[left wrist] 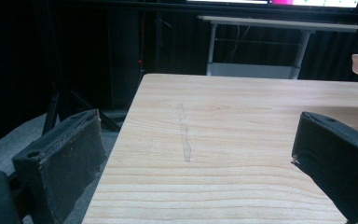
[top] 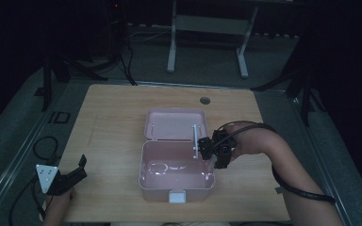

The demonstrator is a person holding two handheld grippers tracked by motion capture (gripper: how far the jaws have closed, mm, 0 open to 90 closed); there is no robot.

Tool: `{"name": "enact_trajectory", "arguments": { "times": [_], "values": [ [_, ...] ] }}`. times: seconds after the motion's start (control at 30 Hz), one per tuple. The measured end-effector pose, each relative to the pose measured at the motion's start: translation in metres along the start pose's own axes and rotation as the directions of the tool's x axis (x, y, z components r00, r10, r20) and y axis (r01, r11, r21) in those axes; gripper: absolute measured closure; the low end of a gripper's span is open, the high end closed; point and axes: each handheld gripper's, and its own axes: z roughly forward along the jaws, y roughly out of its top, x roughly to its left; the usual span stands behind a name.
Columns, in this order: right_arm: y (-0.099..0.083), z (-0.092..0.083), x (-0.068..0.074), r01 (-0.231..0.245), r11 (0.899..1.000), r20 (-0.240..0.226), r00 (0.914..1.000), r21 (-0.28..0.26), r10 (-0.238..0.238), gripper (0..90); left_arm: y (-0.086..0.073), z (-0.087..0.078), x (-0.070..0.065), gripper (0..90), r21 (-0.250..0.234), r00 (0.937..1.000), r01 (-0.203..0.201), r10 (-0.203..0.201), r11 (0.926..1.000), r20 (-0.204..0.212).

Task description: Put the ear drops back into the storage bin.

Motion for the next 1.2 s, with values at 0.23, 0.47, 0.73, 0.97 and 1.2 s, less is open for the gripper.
{"name": "enact_trajectory", "arguments": {
  "times": [0.23,0.47,0.73,0.97,1.2],
  "values": [
    [0.014,0.001,-0.001,0.022,1.000,-0.002,0.9997,0.000,-0.022,59.5,0.000,0.000,0.000,2.3,-0.002,1.0000,-0.002,0.002,1.0000,0.002],
    [0.023,0.011,-0.003,0.033,0.999,-0.017,0.9993,0.015,-0.033,59.5,0.000,0.000,0.000,2.4,-0.001,1.0000,-0.002,0.002,1.0000,0.002],
    [0.033,0.030,-0.002,0.050,0.999,-0.053,0.9973,0.000,-0.050,59.5,0.000,0.000,0.000,2.4,0.000,1.0000,-0.003,0.003,1.0000,0.001],
    [0.044,0.051,0.001,0.083,0.997,-0.081,0.9933,0.005,-0.083,59.5,0.000,0.000,0.000,2.4,0.000,1.0000,-0.004,0.004,1.0000,0.001],
    [0.053,0.071,0.001,0.112,0.993,-0.102,0.9889,0.025,-0.109,59.5,0.000,0.000,0.000,2.3,0.001,1.0000,-0.003,0.003,1.0000,0.001]
  ]
}}
